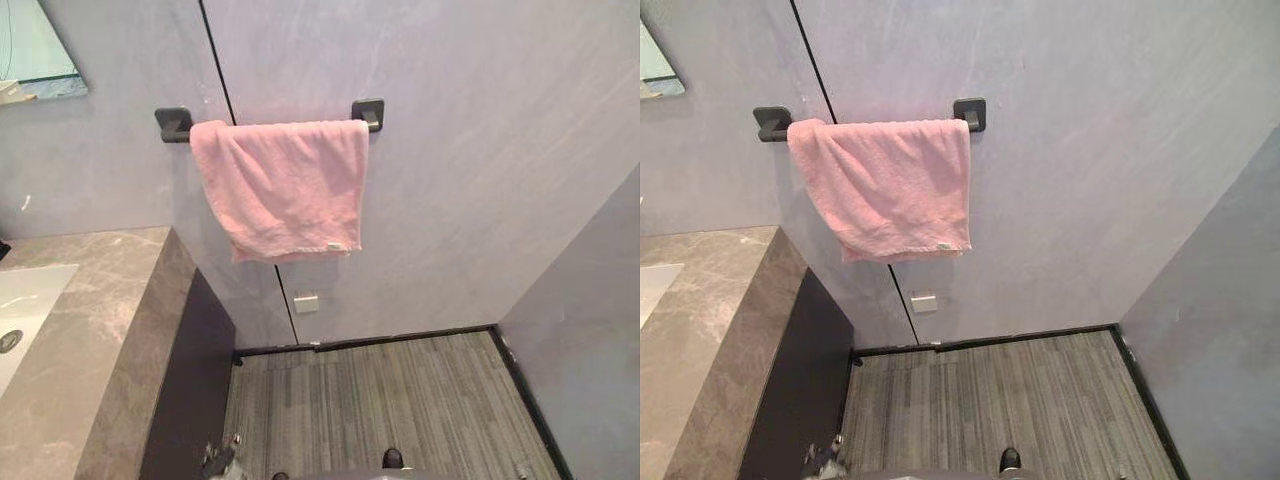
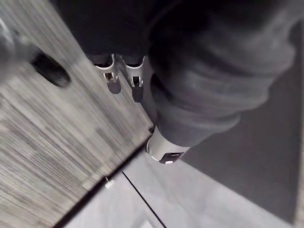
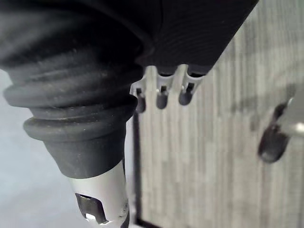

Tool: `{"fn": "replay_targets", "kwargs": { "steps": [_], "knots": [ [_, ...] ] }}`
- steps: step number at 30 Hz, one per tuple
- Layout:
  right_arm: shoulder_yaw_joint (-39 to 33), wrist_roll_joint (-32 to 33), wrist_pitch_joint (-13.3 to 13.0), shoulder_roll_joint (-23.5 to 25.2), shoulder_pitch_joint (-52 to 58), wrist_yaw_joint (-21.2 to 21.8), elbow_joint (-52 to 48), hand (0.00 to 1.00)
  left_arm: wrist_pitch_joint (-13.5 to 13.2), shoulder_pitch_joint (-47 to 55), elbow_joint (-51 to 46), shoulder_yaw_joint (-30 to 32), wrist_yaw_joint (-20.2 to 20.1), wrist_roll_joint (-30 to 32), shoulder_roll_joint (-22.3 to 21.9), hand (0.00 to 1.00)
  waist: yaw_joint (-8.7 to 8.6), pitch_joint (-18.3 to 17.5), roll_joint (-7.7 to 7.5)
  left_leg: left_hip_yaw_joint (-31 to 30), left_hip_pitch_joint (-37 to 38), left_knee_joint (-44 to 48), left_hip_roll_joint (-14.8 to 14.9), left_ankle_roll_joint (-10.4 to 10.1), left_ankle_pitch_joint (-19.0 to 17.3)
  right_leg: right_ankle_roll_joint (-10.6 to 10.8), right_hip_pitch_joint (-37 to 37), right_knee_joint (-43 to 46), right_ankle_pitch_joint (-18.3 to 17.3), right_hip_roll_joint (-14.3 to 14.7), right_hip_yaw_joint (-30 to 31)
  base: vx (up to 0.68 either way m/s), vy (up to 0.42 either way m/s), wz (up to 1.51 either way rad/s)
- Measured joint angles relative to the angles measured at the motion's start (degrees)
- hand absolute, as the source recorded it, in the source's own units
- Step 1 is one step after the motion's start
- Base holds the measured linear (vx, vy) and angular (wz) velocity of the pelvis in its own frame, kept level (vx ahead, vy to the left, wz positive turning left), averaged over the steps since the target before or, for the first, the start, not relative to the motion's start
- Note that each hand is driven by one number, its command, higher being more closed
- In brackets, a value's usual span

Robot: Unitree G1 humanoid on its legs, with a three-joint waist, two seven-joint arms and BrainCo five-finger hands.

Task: Organize washtable

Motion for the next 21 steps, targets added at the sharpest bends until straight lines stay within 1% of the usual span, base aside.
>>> {"fn": "replay_targets", "kwargs": {
  "steps": [1,2,3,4,5,6,7,8,9,10,11,12,13,14,15,16,17,18,19,20,21],
  "knots": [
    [0.53,-0.70,0.14,-0.06,-0.03,0.26,0.73,0.00,-0.12,0.12,0.86,0.78,0.34,0.47,0.07,0.00,0.02,0.19,-0.02,0.05,-0.01,0.00,-0.04,0.00,0.00,0.03,-0.04,0.02,-0.02,-0.04,0.09,0.00,0.017,-0.06],
    [2.22,-1.94,0.21,-0.22,-0.53,1.05,1.36,0.00,-0.19,0.39,2.36,1.85,1.13,2.48,-0.01,0.00,0.15,0.38,0.04,0.31,-0.25,0.01,-0.17,0.00,0.00,0.09,-0.37,0.24,-0.06,-0.20,0.36,0.00,0.014,-0.08],
    [3.92,-2.79,0.17,-0.38,-1.01,1.27,1.62,0.00,-0.11,0.54,3.06,2.16,1.19,3.66,-0.03,0.00,0.21,0.00,-0.40,0.47,-1.01,0.12,-0.21,0.15,-0.09,1.21,-2.00,1.84,-0.94,-0.33,1.66,-0.01,0.017,-0.10],
    [4.66,-3.07,0.16,-0.42,-1.15,1.27,1.75,0.00,-0.01,0.53,3.13,2.16,1.26,4.58,-0.02,0.00,0.23,0.19,0.00,0.46,-1.86,0.77,-0.01,0.56,-0.36,1.75,-3.54,3.97,-2.09,-0.31,2.74,-0.02,-0.024,-0.04],
    [7.01,-3.12,0.16,-1.11,-3.01,1.35,2.05,0.00,0.07,0.38,2.98,2.15,1.40,5.84,0.07,0.00,0.40,0.91,1.57,-0.75,-4.32,3.31,1.16,1.16,-1.28,0.38,-8.02,12.57,-5.13,0.32,7.18,-0.03,-0.061,0.30],
    [9.26,-3.12,0.29,-1.25,-3.66,1.46,2.70,0.00,0.13,-0.42,2.77,2.14,2.03,6.87,0.27,0.00,0.25,1.72,1.40,-2.73,-5.81,5.07,1.49,1.09,-1.32,-2.70,-12.48,27.54,-11.65,1.10,11.49,-0.02,-0.066,0.56],
    [9.84,-3.14,0.40,-1.26,-3.68,1.60,2.99,0.00,0.14,-0.61,2.60,2.12,2.22,7.08,0.34,0.00,0.11,1.92,0.97,-4.02,-6.46,5.91,1.32,1.04,-1.30,-1.69,-13.46,33.55,-14.53,0.95,12.59,-0.01,-0.158,1.29],
    [11.24,-3.19,0.51,-1.34,-3.46,2.11,3.92,0.00,0.08,-0.72,1.56,2.18,2.22,7.43,1.18,0.00,0.12,1.66,-0.84,-7.77,-8.25,8.17,0.04,0.96,-1.33,1.47,-13.13,43.08,-19.43,-0.49,15.04,0.01,-0.191,1.27],
    [11.55,-3.44,0.52,-1.34,-3.61,2.44,4.54,0.00,0.09,-0.73,1.05,2.15,2.27,7.46,1.85,0.00,0.14,1.37,-1.91,-9.33,-9.14,8.94,-0.76,0.68,-1.29,2.42,-12.55,44.10,-21.06,-1.00,16.26,-0.02,-0.373,1.67],
    [12.98,-5.15,0.56,-1.31,-4.65,2.56,5.19,0.00,0.29,-1.60,1.06,1.67,2.42,7.56,3.05,0.00,1.22,0.98,-4.00,-12.95,-11.94,11.01,-1.83,-0.07,-1.23,2.51,-10.64,39.08,-24.42,-0.33,17.19,-0.02,-0.249,0.95],
    [13.09,-5.60,0.57,-1.51,-4.97,2.56,5.05,0.00,0.29,-1.88,1.05,1.54,2.48,7.44,2.95,0.00,1.72,0.86,-3.70,-13.43,-12.46,11.24,-1.74,-0.04,-1.23,2.05,-10.30,37.73,-24.71,-0.11,17.13,-0.04,-0.276,0.69],
    [14.02,-7.82,0.54,-3.05,-6.56,3.13,4.45,0.00,0.27,-2.79,1.05,1.03,2.79,7.23,1.90,0.00,3.92,0.52,-1.76,-15.69,-16.21,12.89,-1.09,0.16,-1.08,0.01,-8.88,31.60,-25.97,0.99,16.49,-0.08,-0.133,0.43],
    [15.25,-9.72,0.69,-4.73,-8.19,3.80,4.42,0.00,0.11,-3.31,0.62,-0.33,3.39,7.21,1.53,0.00,3.88,1.90,-0.37,-17.98,-18.10,14.26,-0.73,-0.23,-0.20,0.16,-9.28,32.36,-25.85,1.34,13.93,-0.11,-0.156,0.62],
    [15.82,-10.19,0.86,-5.11,-8.28,3.89,4.45,0.00,0.04,-3.28,0.33,-0.67,3.46,7.18,1.61,0.00,3.69,2.13,-0.25,-18.94,-18.10,14.01,-0.96,-1.19,0.47,0.08,-9.20,33.42,-26.59,1.23,13.05,-0.13,-0.126,1.02],
    [16.83,-11.87,1.03,-5.77,-8.23,4.12,4.50,0.00,-0.70,-2.76,-0.47,-1.87,3.69,6.68,1.96,0.00,3.65,2.51,-0.39,-20.61,-17.23,13.13,-1.62,-1.76,1.54,-0.27,-8.35,35.97,-28.42,0.86,11.26,-0.10,-0.143,0.79],
    [17.90,-12.87,1.01,-5.90,-8.20,4.21,4.46,0.00,-1.16,-2.11,-1.25,-2.50,3.79,6.52,2.24,0.00,3.83,2.88,-0.87,-21.31,-16.90,12.44,-1.90,-1.69,1.90,-0.59,-7.98,37.03,-29.21,0.57,10.48,-0.14,-0.192,0.86],
    [19.23,-14.52,1.04,-6.16,-8.23,4.83,4.44,0.00,-1.73,-1.65,-1.63,-3.07,3.95,5.83,2.50,0.00,3.83,3.09,-0.78,-22.93,-16.82,11.83,-2.25,-1.80,2.47,-1.26,-7.57,37.61,-29.69,0.62,8.78,-0.13,-0.186,0.82],
    [19.87,-16.39,1.04,-6.41,-8.28,5.23,4.47,0.00,-2.10,-1.58,-1.92,-3.03,4.61,4.68,2.26,0.00,3.72,3.61,-0.27,-24.60,-16.55,11.58,-1.92,-0.49,3.37,-1.86,-6.67,37.59,-29.78,1.19,6.49,-0.12,-0.163,0.79],
    [19.87,-17.19,1.05,-6.57,-8.28,5.36,4.50,0.00,-2.17,-1.36,-2.12,-2.90,4.71,4.37,2.14,0.00,4.02,4.04,0.06,-24.90,-16.57,11.24,-1.46,0.07,3.67,-2.35,-6.15,37.27,-29.53,1.61,5.63,-0.16,-0.151,0.65],
    [19.63,-18.35,1.13,-6.78,-8.15,5.39,4.60,0.00,-2.20,-0.66,-2.31,-2.72,4.70,4.37,2.14,0.00,4.58,4.92,0.80,-23.89,-16.60,9.20,-0.34,3.32,1.95,-3.90,-5.91,35.83,-28.57,1.89,4.20,-0.17,-0.053,0.70],
    [18.77,-18.88,1.10,-6.37,-8.40,5.28,4.84,0.00,-2.31,-0.65,-2.57,-1.87,4.89,4.39,2.27,0.00,4.29,5.10,-2.05,-20.14,-18.41,12.46,-0.01,6.01,-1.64,-5.04,-5.42,32.46,-26.36,-0.10,0.99,-0.18,-0.039,0.74]
  ]
}}
